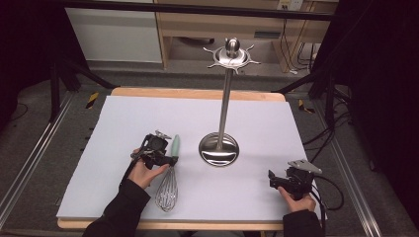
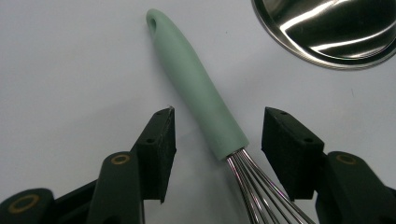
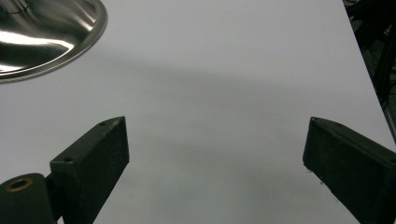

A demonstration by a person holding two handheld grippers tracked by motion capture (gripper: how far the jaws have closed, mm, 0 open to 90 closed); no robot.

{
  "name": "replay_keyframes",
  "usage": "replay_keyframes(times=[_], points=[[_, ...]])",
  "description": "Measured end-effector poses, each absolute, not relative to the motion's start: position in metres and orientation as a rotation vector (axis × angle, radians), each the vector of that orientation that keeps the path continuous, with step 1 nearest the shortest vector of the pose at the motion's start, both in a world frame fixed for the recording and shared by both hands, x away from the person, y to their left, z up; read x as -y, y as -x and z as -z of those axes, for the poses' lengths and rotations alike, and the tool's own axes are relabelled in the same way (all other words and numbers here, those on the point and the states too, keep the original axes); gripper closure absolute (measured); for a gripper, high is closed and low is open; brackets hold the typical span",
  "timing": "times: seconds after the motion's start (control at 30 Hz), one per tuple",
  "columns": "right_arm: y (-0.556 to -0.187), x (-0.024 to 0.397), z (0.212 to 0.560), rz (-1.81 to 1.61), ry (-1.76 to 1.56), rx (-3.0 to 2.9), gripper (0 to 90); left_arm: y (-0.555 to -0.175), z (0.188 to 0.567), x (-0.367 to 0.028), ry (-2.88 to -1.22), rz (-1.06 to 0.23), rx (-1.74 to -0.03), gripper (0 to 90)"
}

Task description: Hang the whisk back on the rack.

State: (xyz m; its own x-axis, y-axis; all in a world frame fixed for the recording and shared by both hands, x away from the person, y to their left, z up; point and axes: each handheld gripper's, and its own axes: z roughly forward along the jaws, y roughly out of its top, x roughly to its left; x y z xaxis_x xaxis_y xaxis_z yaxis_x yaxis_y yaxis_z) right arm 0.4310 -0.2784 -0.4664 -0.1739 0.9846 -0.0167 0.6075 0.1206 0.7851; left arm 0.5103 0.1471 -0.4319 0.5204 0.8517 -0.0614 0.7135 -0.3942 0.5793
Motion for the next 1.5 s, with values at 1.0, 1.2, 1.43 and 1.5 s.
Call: replay_keyframes(times=[1.0, 1.2, 1.43, 1.5], points=[[-0.431, 0.275, 0.466, -0.872, -1.511, -1.875, 7.9, -0.522, 0.454, -0.134, -2.255, -0.255, -1.411, 58.5], [-0.431, 0.275, 0.466, -0.875, -1.507, -1.88, 7.9, -0.522, 0.453, -0.134, -2.245, -0.246, -1.451, 60.7], [-0.432, 0.274, 0.467, -0.873, -1.506, -1.887, 7.9, -0.522, 0.452, -0.134, -2.231, -0.217, -1.475, 64.1], [-0.432, 0.274, 0.467, -0.873, -1.507, -1.889, 7.9, -0.522, 0.451, -0.134, -2.25, -0.206, -1.466, 64.9]])
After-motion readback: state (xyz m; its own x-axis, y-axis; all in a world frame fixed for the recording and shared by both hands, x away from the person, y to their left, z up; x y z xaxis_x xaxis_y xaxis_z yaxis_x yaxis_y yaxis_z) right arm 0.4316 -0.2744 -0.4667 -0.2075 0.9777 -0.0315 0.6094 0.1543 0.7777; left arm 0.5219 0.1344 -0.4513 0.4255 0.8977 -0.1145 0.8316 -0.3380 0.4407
